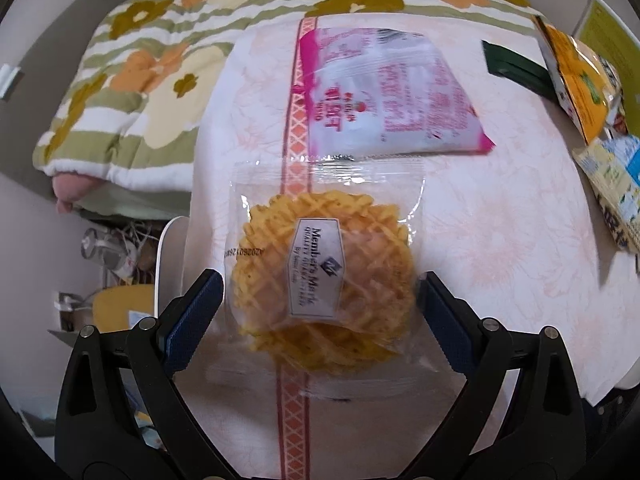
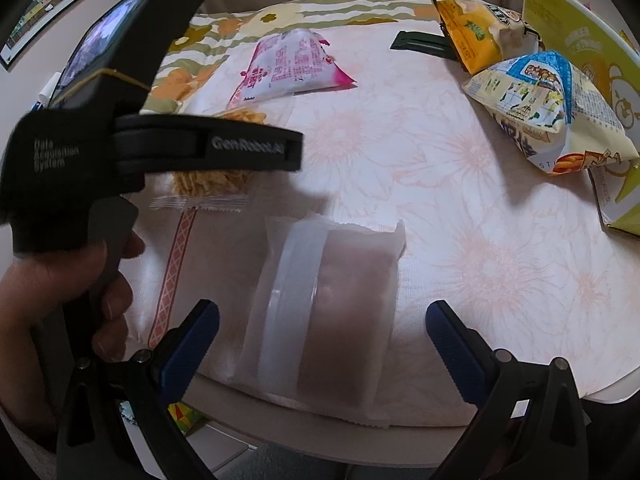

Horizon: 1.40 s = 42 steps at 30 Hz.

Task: Organize snacks
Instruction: 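Grasp the wrapped waffle with left tool while right tool grasps white paper packet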

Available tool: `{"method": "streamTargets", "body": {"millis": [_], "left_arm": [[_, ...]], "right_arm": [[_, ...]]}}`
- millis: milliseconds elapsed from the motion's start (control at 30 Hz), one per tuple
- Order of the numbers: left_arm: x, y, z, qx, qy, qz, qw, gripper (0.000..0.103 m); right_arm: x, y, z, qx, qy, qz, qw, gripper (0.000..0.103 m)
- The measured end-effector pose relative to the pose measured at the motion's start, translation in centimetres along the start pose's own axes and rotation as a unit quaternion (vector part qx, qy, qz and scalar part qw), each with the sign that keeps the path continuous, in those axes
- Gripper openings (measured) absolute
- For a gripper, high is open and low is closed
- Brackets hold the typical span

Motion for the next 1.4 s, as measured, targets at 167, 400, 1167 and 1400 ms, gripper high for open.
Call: {"method": "streamTargets", "body": {"millis": [167,400,1167,1400], "left_arm": [[-0.4,0.7,-0.7,0.039,-0.008,-0.015,0.9991,0.096],[-0.8,0.2,-0.5,0.062,0.021,-0.018,0.9977,0.08],[-0.1,-1.6,-1.6,0.09,0.003,-0.012,0.9959,0.075],[-0.7,-5.0,-1.9,0.093,-0.001,0.014,0.9956,0.075]], "right_arm": [[-0.1,0.4,-0.3,0.013,0.0,0.001,1.0,0.103],[-0.4,0.2,-0.8,0.035,-0.003,0.006,0.999,0.102],[0.4,0.0,-1.7,0.072,-0.058,0.003,0.996,0.062],[-0.5,-2.0,0.5,0.055,-0.009,0.016,0.998,0.061]]}}
Point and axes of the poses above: each gripper's, at about its wrist camera, not at the fingertips, and y roughly the way its jaws point, z to its right, x to its underside, the point moved 2 cm from there along y, roughly the way its jaws point, and after that the axes turned 6 degrees about -y, right-handed, at the moved point
